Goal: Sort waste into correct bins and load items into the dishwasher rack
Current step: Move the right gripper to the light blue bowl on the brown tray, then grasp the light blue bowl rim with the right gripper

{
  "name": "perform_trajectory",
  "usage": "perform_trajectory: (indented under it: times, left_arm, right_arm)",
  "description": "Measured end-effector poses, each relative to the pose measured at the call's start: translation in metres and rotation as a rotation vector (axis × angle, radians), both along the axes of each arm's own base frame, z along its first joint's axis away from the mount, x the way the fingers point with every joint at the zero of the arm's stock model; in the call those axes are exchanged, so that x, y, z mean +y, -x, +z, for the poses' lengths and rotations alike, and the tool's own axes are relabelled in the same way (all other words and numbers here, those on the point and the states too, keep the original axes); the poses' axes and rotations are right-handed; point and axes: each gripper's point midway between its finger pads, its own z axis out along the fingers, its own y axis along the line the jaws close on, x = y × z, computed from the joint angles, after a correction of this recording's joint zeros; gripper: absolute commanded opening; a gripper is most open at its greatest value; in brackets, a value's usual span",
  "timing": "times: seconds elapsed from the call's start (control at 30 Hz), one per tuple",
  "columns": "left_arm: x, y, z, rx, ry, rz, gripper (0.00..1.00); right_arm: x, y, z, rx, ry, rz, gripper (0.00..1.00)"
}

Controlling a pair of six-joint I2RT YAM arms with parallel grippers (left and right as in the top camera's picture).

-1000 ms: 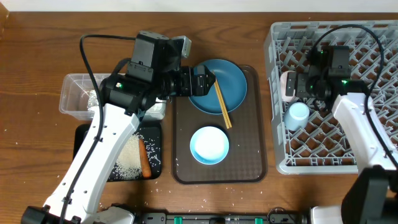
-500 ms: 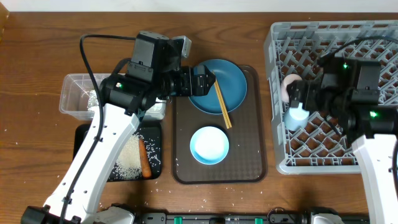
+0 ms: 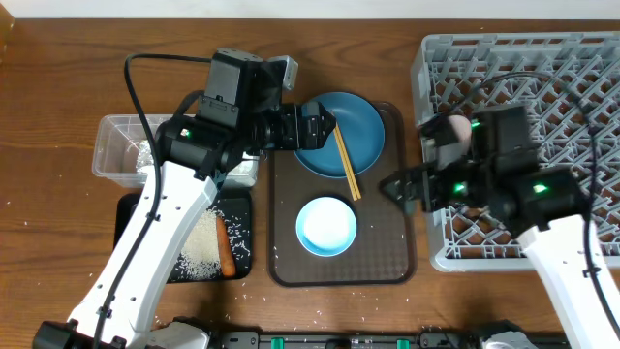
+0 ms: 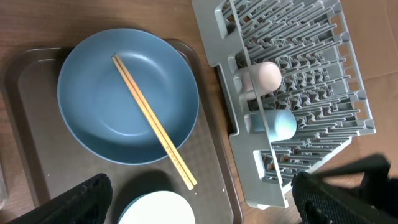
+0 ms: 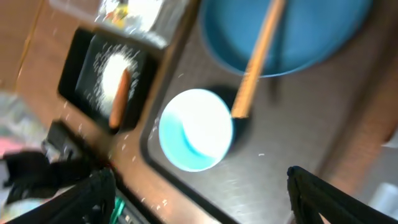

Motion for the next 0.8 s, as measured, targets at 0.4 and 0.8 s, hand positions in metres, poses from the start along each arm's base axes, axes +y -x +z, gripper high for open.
perform_trajectory:
  times: [0.4,0.8]
  left_arm:
    - [0.001,-0.002,0.001,-0.008,-0.002,0.006,0.95]
    - [0.110,-0.037,-0.018,0.012,-0.187,0.354,0.95]
  right_arm:
    - [0.084,0.034,-0.018,-0.019,0.069,0.177,0.86]
    - [0.147,0.063,-0.097,0.077,0.214,0.327,0.84]
